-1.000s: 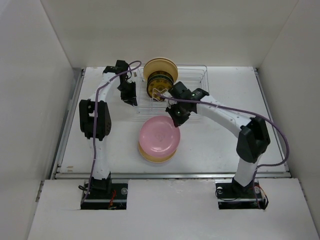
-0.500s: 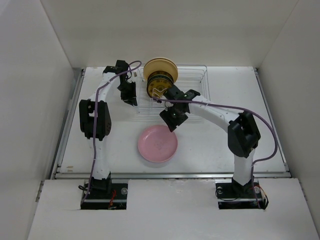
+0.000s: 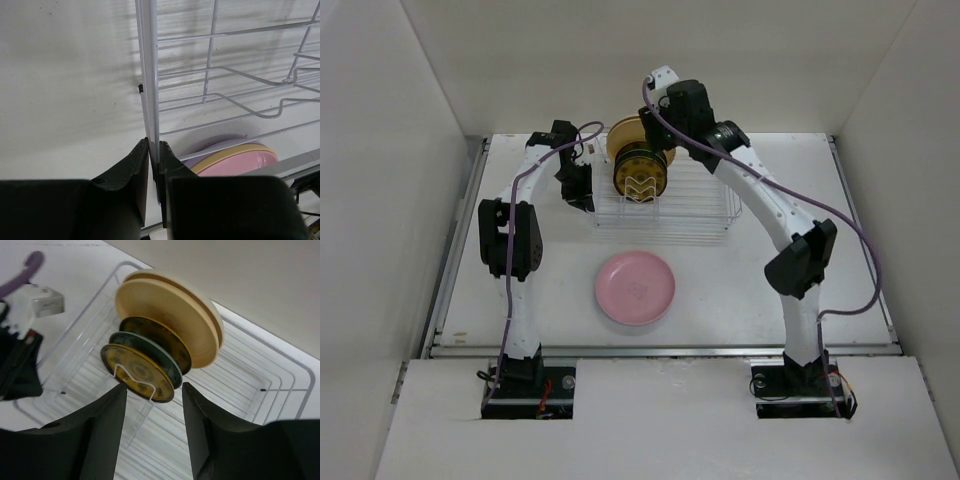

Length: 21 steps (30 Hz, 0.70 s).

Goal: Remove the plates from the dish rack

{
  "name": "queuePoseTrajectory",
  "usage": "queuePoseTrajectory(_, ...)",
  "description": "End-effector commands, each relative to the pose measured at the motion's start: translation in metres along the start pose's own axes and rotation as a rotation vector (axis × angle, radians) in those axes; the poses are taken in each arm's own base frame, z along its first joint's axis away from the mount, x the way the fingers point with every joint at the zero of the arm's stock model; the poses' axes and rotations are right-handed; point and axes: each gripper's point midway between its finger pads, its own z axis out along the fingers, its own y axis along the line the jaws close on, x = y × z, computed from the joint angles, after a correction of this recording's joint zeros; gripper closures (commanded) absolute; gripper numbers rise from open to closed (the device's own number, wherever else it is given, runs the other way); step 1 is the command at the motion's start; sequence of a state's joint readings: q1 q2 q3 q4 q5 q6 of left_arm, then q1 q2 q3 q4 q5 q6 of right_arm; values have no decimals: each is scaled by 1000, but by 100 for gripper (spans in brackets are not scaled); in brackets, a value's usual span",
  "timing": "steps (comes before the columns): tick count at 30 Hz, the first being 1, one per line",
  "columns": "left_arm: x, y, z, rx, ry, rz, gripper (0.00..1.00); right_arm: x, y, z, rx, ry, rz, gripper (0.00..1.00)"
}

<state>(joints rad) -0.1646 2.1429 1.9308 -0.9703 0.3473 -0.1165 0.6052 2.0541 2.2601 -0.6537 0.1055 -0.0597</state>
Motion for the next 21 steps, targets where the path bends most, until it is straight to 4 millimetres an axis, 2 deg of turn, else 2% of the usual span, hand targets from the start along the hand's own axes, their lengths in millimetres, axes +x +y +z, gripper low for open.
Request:
queuePoseTrajectory(1,-5,-18,-12,66,-18,-27,100,27,-7,40,41,57,-61,47)
queuePoseTrajectory(2,-5,-18,-12,66,-18,-27,100,22,-7,45,43,31,-58,49)
queuePoseTrajectory(4,-5,-18,-12,66,-18,-17,100,27,-10,57,41,29,-69,54)
queuePoseTrajectory(9,-3,-14,-2,61,10,-27,100,38,-4,80,-57,20,-66,53)
queuePoseTrajectory(13,-3,-14,-2,61,10,-27,100,67,-5,104,-62,70,-54,49)
queuePoseTrajectory(15,-3,-12,-2,50,8,-27,100,66,-4,107,-61,62,-44,49)
queuePoseTrajectory(17,-1,-11,0,48,17,-30,100,78,-5,116,-78,85,-40,49)
queuePoseTrajectory(21,3,-11,5,54,35,-36,100,79,-5,116,-78,85,-40,49)
